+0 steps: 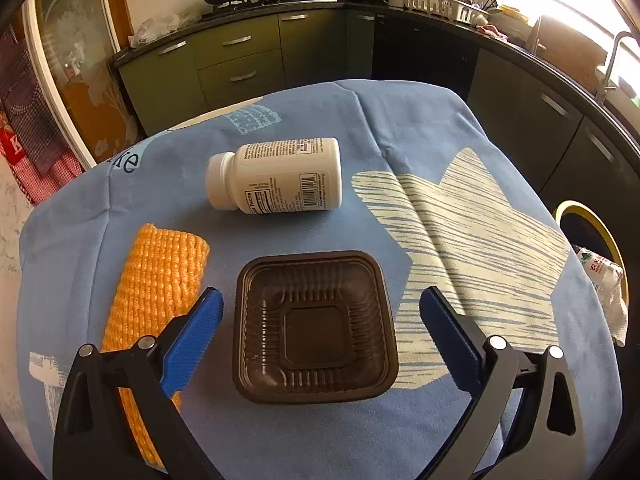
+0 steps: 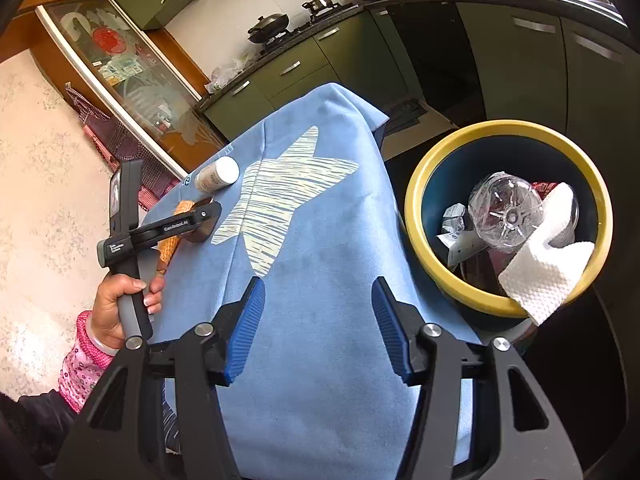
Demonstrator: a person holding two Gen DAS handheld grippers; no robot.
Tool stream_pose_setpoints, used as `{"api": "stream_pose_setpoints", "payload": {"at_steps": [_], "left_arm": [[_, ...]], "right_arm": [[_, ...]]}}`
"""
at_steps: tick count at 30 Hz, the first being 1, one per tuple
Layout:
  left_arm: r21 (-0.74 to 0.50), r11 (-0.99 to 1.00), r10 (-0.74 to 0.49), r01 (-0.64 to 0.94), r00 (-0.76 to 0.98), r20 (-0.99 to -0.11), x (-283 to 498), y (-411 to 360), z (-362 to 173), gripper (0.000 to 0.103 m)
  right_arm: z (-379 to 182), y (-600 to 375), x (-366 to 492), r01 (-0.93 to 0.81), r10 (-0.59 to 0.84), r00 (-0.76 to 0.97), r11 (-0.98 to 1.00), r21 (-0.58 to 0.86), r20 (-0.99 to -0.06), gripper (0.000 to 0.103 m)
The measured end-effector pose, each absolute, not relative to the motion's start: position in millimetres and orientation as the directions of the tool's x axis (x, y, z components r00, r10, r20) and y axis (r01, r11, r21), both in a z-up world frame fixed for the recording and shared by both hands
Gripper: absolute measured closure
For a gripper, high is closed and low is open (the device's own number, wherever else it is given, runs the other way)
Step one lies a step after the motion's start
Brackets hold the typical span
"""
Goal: Collect trash
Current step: 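Grasp the brown square plastic tray with the left gripper and drop it into the bin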
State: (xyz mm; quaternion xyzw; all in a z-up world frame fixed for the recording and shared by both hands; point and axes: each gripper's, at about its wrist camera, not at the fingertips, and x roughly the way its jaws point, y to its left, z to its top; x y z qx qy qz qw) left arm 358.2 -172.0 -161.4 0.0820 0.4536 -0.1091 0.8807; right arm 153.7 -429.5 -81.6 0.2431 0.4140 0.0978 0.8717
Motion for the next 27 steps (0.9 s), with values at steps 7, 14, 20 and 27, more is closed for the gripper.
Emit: {"api": "stream_pose_setpoints", "payload": {"at_steps": [7, 14, 20, 27], "left_arm": [[0.045, 0.957, -0.124, 0.287, 0.544, -0.830, 358.6, -174.2, -168.0, 0.034], [0.040, 0.946, -0.157, 0.322, 0.561, -0.813, 342.3, -173.8, -151.8, 0.034], [0.038, 0.898, -0.247, 0.438, 0.575, -0.780, 314.6, -205.3, -115.7, 0.034], [0.035, 0.752, -0.407, 0.658, 0.505, -0.761, 286.7, -311.0, -85.0, 0.034]], "right_arm": [[-82.5, -428.8, 154.6, 0.031, 0.376, 0.636, 0.860, 0.509, -0.674, 0.049], [-80.9, -428.8, 154.1, 0.031, 0.370, 0.638, 0.864, 0.503, -0.675, 0.049], [-76.1, -446.6, 139.7, 0.074, 0.310, 0.656, 0.881, 0.468, -0.688, 0.049], [-76.8, -484.3, 108.5, 0.162, 0.235, 0.688, 0.873, 0.460, -0.687, 0.048]]}}
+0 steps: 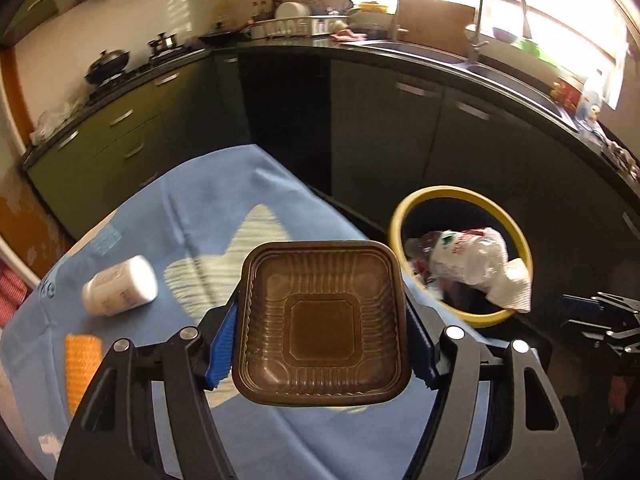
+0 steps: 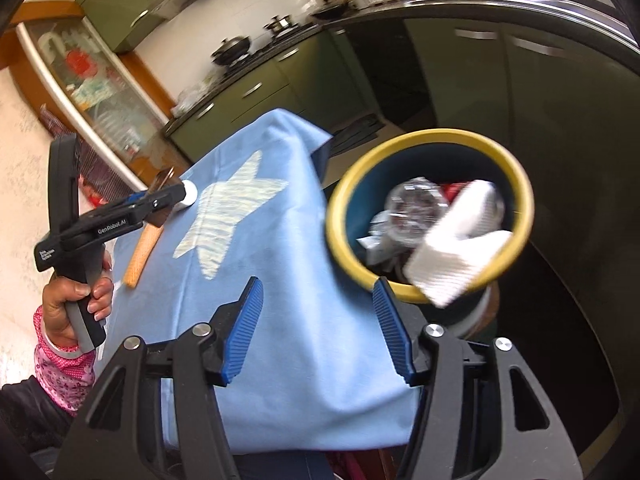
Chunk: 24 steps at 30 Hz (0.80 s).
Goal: Collect trash
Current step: 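Grasp the brown square plastic tray with the left gripper and drop it into the bin, then move the right gripper to the white pill bottle and grasp it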
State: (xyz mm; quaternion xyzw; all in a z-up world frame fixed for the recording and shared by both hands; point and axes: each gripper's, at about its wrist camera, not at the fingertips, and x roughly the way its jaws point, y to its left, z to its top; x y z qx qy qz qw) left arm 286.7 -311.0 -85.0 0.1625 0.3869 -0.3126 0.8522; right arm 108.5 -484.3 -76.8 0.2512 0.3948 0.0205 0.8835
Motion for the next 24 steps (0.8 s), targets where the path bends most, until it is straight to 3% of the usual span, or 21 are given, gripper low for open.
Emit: {"api": "stream_pose_setpoints", "payload": {"at_steps": [8, 16, 21, 24], "left_arm": [[-0.023, 0.607, -0.484, 0.794, 0.346, -0.804, 282.5, -440.9, -103.1, 0.034], [-0.157, 0.608, -0.496, 0.779, 0.218, -0.840, 318.9, -500.2, -142.0, 0.033], [-0.177, 0.620, -0.499, 0.764, 0.211, -0.840, 327.0, -507.8, -152.6, 0.016], [-0.184, 0.614, -0.513, 0.767, 0.211, -0.832, 319.9, -496.8, -146.7, 0.013]], "right_arm": [[-84.8, -513.9, 91.8, 0.211, 0.215, 0.701, 0.849, 0.485, -0.680, 0.048], [-96.3, -531.2, 84.6, 0.238, 0.219, 0.701, 0.826, 0.511, -0.679, 0.048], [-97.3, -532.3, 83.7, 0.236, 0.222, 0.703, 0.824, 0.515, -0.676, 0.046], [-95.9, -530.1, 83.1, 0.233, 0.223, 0.703, 0.826, 0.514, -0.676, 0.046]]}}
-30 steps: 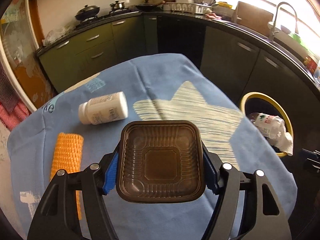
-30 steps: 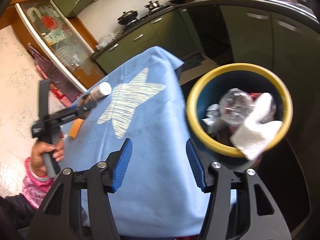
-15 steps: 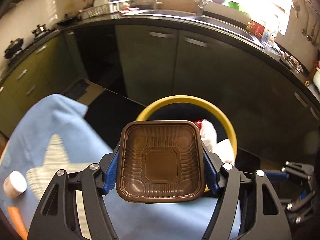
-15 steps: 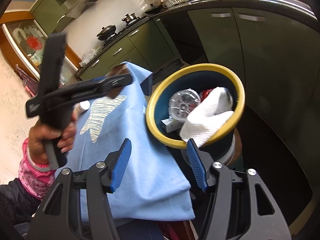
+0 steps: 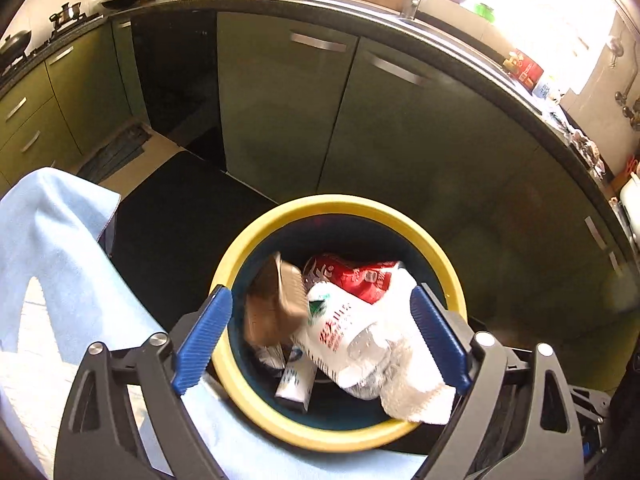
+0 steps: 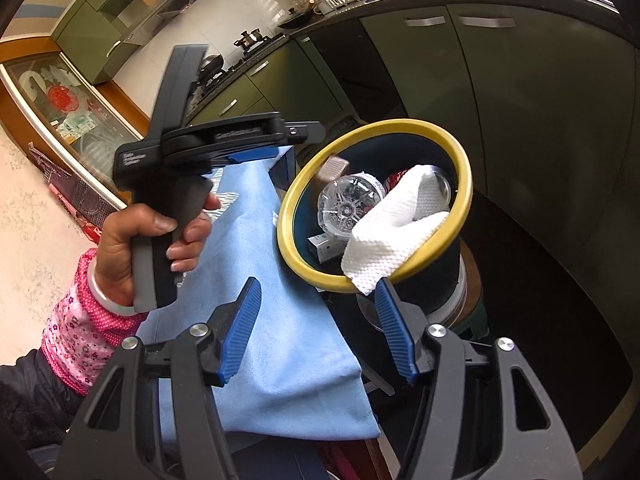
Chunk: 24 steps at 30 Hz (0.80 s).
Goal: Collect trash
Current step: 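Move the right gripper to the white pill bottle and grasp it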
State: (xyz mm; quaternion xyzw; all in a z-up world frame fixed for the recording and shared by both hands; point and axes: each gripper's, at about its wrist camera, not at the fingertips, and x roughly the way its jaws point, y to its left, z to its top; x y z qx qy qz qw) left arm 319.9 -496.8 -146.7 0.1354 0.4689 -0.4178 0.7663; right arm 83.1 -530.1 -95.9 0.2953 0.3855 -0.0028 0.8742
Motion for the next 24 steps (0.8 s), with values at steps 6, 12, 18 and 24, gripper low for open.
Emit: {"api": "stream_pose_setpoints", "payload": {"at_steps": [6, 12, 18, 24], "left_arm": [[-0.145, 0.605, -0.549, 0.783, 0.278, -0.788, 284.8, -445.0, -119.0, 0.008], [-0.115, 0.655, -0.570, 0.747, 0.389, -0.723, 248.6, -346.9, -93.3, 0.007], [-0.087, 0.768, -0.528, 0.634, 0.551, -0.646, 233.9, -216.5, -75.8, 0.005], [-0.024, 0.853, -0.435, 0.521, 0.686, -0.583, 240.7, -115.0, -73.2, 0.005]], "right_arm": [[-96.8, -520.9, 89.2, 0.215, 0.235, 0.696, 0.833, 0.509, -0.679, 0.044], [-97.2, -498.0, 105.7, 0.174, 0.265, 0.670, 0.851, 0.495, -0.693, 0.043], [-92.4, -466.0, 137.5, 0.120, 0.277, 0.634, 0.887, 0.446, -0.722, 0.041], [-81.0, -412.5, 197.6, -0.006, 0.281, 0.578, 0.940, 0.341, -0.766, 0.041]]}}
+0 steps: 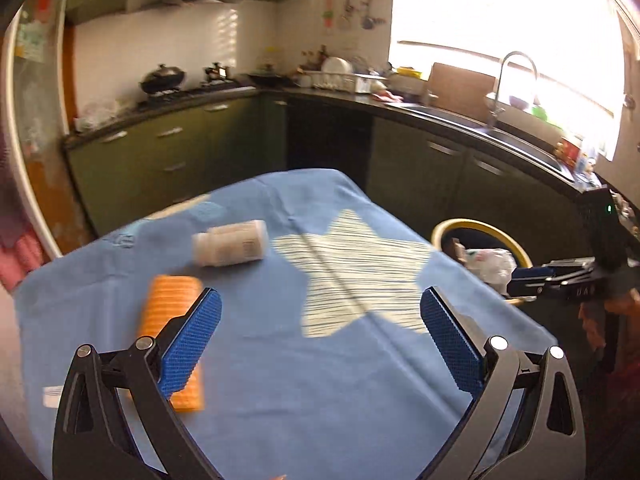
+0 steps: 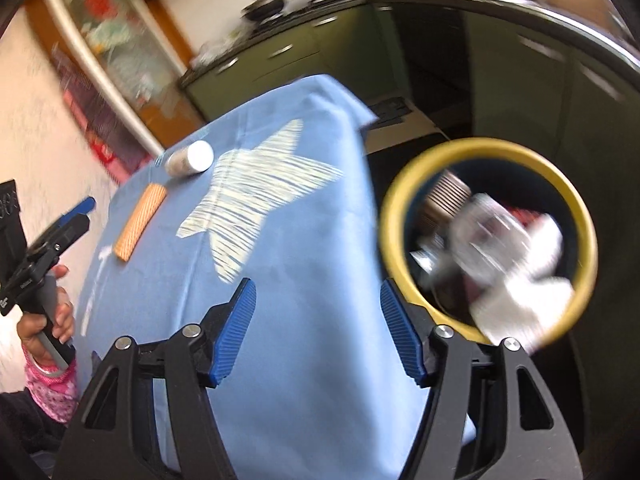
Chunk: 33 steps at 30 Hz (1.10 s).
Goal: Collect trash
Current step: 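Move the right gripper to the white pill bottle and grasp it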
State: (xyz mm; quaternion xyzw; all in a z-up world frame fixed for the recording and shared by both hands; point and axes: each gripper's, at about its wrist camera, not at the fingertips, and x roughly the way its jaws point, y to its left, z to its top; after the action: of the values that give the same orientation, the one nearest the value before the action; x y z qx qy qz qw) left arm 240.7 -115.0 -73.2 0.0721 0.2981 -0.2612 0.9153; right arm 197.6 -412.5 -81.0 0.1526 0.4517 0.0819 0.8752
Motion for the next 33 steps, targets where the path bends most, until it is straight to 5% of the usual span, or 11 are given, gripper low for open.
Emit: {"api": "stream_pose_setpoints", "payload": {"at_steps": [14, 22, 33], "left_arm": [[-0.125, 0.873, -0.445, 0.471, 0.668, -0.596, 266.9, -61.1, -91.7, 0.005], [-0.130, 0.878, -0.438, 0.461, 0.663, -0.608, 267.5, -61.4, -95.8, 0.005], [-0.140, 0.876, -0.443, 0.462, 0.656, -0.611, 268.6, -62.7, -97.5, 0.005]], "right_arm": [[-53.3, -242.5, 367.9, -0.545, 0.317, 0.487, 0.838, 0.001, -0.814, 0.041], [-71.1, -187.0, 428.2, -0.689, 0.263, 0.415, 0.716, -0.112, -0.871, 0.038], [-103.9, -143.7, 455.8, -0.757, 0.242, 0.312, 0.648, -0.087, -0.919, 0.038]]}}
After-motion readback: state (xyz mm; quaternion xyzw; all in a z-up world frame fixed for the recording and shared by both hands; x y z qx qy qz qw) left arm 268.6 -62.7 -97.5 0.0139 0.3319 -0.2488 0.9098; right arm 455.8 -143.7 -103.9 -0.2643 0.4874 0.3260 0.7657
